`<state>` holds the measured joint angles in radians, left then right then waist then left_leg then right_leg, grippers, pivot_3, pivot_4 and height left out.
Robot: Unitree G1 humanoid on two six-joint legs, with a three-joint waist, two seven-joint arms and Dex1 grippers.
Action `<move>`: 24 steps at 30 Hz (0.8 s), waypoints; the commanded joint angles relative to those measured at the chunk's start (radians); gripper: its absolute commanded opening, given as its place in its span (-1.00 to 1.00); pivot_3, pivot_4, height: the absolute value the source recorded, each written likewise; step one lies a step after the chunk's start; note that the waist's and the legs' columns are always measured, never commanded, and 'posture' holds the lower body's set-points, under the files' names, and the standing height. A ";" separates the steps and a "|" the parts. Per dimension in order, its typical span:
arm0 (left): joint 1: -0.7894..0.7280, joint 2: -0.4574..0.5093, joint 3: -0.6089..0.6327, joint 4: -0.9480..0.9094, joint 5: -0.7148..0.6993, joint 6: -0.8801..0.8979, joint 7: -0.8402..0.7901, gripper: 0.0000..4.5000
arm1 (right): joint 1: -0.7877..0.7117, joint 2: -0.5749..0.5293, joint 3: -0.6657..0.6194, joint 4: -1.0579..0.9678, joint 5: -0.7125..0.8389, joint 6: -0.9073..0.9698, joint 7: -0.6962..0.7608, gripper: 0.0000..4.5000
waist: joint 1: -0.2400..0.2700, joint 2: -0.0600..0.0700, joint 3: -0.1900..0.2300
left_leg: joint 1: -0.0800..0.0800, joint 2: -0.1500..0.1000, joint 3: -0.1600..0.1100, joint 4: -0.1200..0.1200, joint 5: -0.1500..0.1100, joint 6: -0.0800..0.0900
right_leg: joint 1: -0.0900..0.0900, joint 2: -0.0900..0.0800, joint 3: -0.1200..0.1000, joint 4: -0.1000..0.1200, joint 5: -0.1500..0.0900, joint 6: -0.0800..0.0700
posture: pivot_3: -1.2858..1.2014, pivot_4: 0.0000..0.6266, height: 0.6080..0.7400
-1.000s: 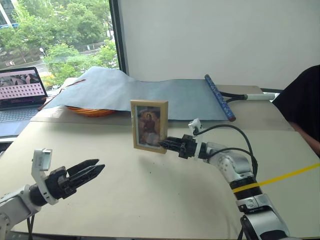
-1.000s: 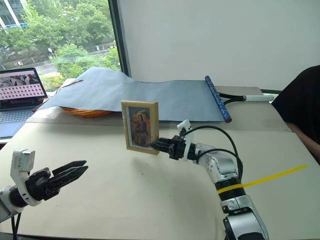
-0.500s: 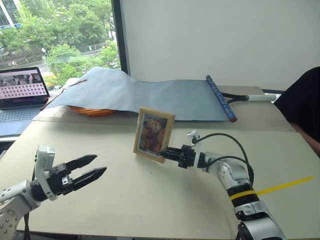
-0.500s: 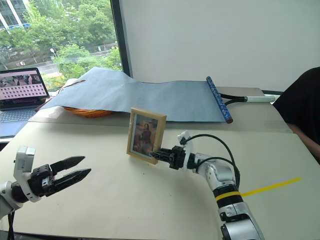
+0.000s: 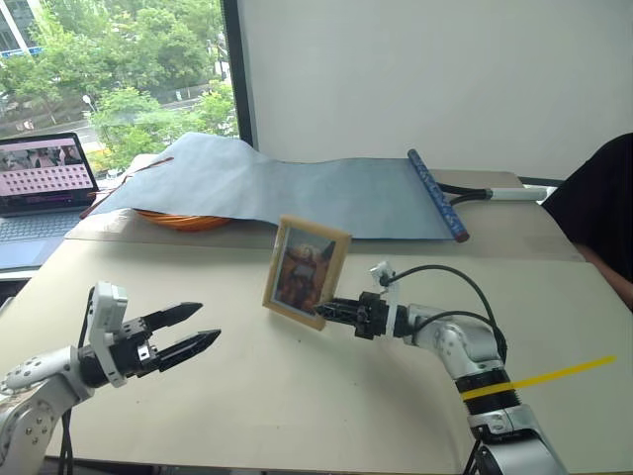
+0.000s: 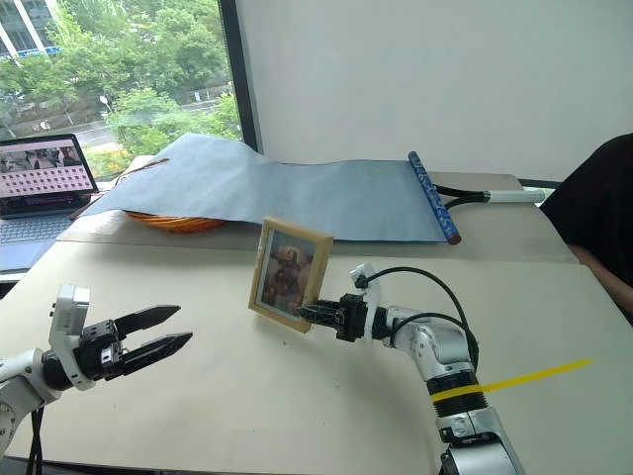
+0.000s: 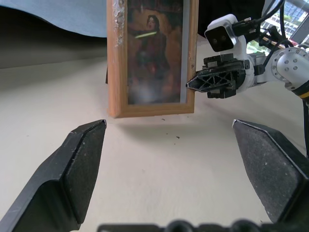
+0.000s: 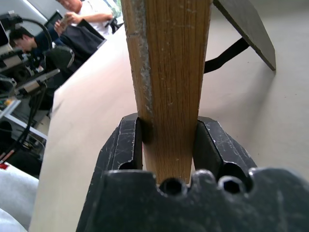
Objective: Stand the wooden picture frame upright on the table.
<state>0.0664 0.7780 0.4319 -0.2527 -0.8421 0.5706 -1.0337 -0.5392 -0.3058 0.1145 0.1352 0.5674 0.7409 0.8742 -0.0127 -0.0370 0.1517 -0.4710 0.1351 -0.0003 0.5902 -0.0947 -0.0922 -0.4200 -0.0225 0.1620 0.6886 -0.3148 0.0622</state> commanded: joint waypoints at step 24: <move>-0.048 -0.025 -0.033 0.033 0.192 -0.042 0.212 1.00 | 0.380 -0.225 -0.190 -0.356 -0.086 -0.205 -0.029 0.99 | 0.012 0.000 0.000 | -0.001 0.000 0.000 0.000 0.000 0.000 | 0.000 0.000 0.000 -0.001 -0.002 0.003 | 0.03 -0.52 0.45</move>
<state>0.0128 0.7652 0.4020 -0.2043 -0.7004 0.5742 -0.8654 -0.1692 -0.5219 -0.0475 -0.1657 0.5013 0.6273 0.8447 -0.0004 -0.0372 0.1517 -0.4715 0.1353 -0.0003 0.5901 -0.0948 -0.0921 -0.4203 -0.0224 0.1619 0.6874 -0.3171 0.0657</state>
